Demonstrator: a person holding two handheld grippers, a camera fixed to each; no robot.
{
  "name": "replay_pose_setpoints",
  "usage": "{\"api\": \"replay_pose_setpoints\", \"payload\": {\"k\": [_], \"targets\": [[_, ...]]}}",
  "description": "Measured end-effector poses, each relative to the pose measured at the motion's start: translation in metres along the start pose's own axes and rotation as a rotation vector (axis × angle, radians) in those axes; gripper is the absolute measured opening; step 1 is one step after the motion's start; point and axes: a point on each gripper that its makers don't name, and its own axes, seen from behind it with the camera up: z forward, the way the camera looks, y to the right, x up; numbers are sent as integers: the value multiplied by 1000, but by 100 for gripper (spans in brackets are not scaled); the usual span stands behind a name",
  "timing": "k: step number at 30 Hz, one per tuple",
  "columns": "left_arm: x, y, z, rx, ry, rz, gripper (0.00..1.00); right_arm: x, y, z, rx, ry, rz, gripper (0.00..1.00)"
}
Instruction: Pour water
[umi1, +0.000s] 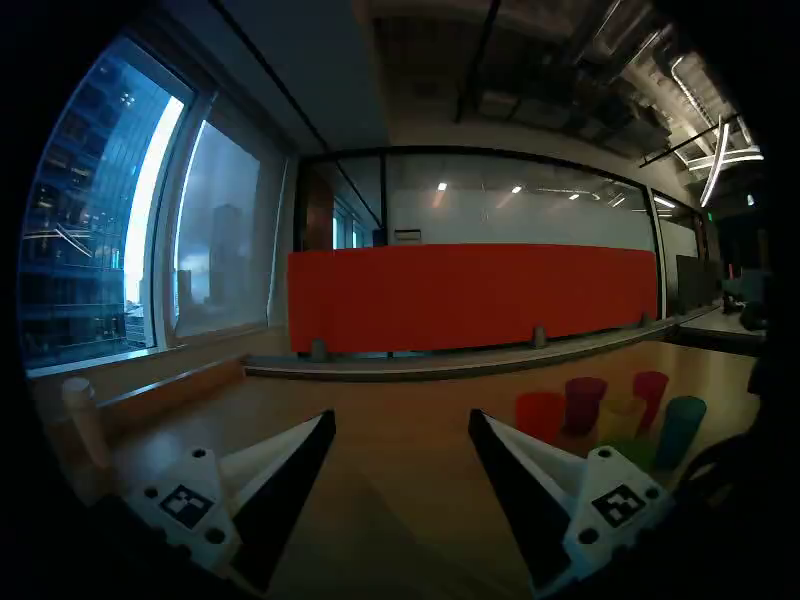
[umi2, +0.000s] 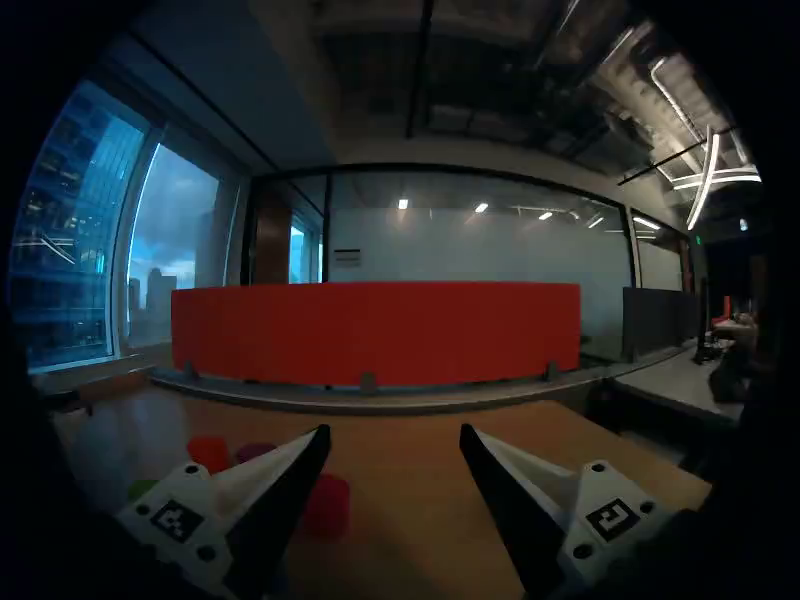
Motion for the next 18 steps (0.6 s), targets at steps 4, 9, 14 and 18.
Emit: {"api": "replay_pose_setpoints", "payload": {"k": [4, 9, 14, 18], "targets": [[-5, -2, 1, 3, -4, 1, 99, 1, -5, 0, 7, -4, -5, 100], [-10, -1, 2, -6, -3, -16, 99, 0, -6, 0, 4, -6, -12, 100], [-15, -2, 2, -4, -4, -18, 99, 0, -8, 0, 7, -9, -14, 100], [-19, -1, 3, -7, -5, -24, 99, 1, -9, 0, 8, -9, -20, 100]]}}
